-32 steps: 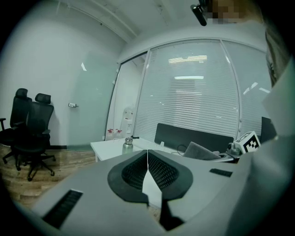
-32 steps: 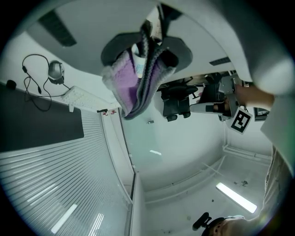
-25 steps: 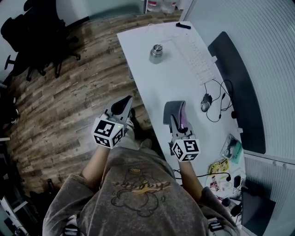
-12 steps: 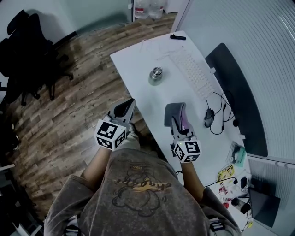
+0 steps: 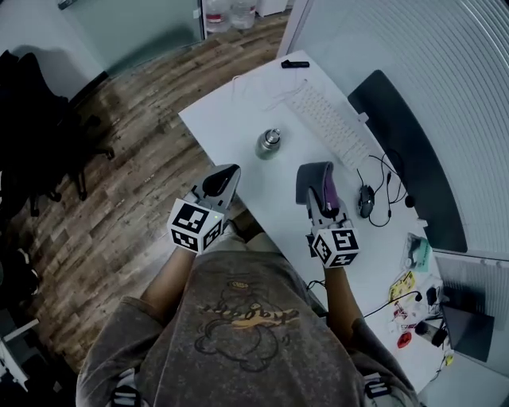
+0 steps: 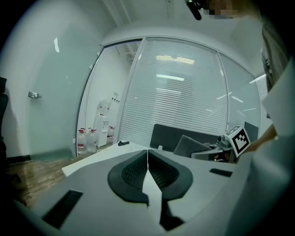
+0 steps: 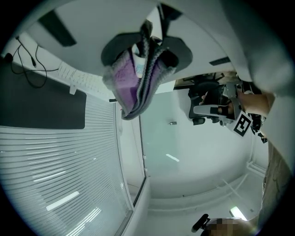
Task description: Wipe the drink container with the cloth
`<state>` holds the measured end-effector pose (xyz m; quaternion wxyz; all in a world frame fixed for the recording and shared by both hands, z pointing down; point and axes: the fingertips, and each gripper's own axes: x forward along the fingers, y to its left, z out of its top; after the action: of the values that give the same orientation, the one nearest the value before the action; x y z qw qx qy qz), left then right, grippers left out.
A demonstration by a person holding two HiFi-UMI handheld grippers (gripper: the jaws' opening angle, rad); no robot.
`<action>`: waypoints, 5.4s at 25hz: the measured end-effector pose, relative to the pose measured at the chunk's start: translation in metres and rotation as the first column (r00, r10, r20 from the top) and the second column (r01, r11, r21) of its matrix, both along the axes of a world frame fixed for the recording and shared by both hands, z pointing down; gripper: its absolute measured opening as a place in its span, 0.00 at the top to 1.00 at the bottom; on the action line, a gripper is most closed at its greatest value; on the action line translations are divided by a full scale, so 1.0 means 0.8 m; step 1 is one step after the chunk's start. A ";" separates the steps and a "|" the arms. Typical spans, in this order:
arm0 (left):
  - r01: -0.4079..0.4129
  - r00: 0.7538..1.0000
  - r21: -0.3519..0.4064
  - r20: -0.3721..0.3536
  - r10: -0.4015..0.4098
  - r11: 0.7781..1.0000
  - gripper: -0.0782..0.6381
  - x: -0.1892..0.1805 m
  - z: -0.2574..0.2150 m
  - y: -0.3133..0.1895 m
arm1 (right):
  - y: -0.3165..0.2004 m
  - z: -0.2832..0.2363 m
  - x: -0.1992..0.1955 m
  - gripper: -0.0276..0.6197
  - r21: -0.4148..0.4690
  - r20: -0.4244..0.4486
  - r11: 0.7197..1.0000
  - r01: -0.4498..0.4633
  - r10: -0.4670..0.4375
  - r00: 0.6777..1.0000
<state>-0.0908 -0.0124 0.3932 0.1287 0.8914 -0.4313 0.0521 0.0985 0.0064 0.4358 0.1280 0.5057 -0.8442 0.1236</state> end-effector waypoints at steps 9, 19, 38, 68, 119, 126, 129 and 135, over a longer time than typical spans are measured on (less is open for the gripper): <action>-0.090 0.996 -0.020 0.003 0.090 0.996 0.86 0.012 0.006 -0.038 | -0.034 0.006 -0.002 0.87 -0.008 0.007 0.999 -0.047 0.047 0.999; -0.138 0.990 -0.016 0.011 0.138 0.990 0.86 0.023 0.011 -0.071 | -0.068 0.017 -0.011 0.87 -0.007 0.008 1.000 -0.024 0.024 1.000; -0.253 0.967 -0.094 -0.021 0.252 0.963 0.57 0.053 0.039 -0.104 | -0.092 0.028 -0.007 0.87 -0.047 0.038 0.999 -0.021 0.023 0.999; -0.367 0.910 -0.154 0.147 0.389 0.917 0.53 0.129 0.122 -0.161 | -0.100 0.045 0.027 0.87 -0.105 0.031 0.993 -0.063 0.067 0.997; -0.321 0.934 -0.154 0.111 0.339 0.934 0.54 0.127 0.124 -0.152 | -0.231 0.139 -0.140 0.88 -0.370 -0.113 -0.003 0.929 -0.992 -0.048; -0.295 0.943 -0.161 0.109 0.314 0.942 0.54 0.127 0.127 -0.150 | -0.219 0.144 -0.137 0.88 -0.385 -0.128 -0.100 0.917 -0.979 -0.161; -0.290 0.946 -0.167 0.102 0.309 0.942 0.54 0.128 0.128 -0.148 | -0.217 0.144 -0.136 0.88 -0.393 -0.139 -0.124 0.911 -0.972 -0.192; -0.272 0.952 -0.171 0.094 0.291 0.947 0.54 0.129 0.128 -0.154 | -0.217 0.143 -0.127 0.88 -0.420 -0.154 -0.167 0.892 -0.956 -0.251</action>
<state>0.0128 -0.1352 0.4960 0.1639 0.9264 -0.3009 0.1560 -0.0034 -0.1671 0.5498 0.3927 -0.3169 -0.8604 -0.0710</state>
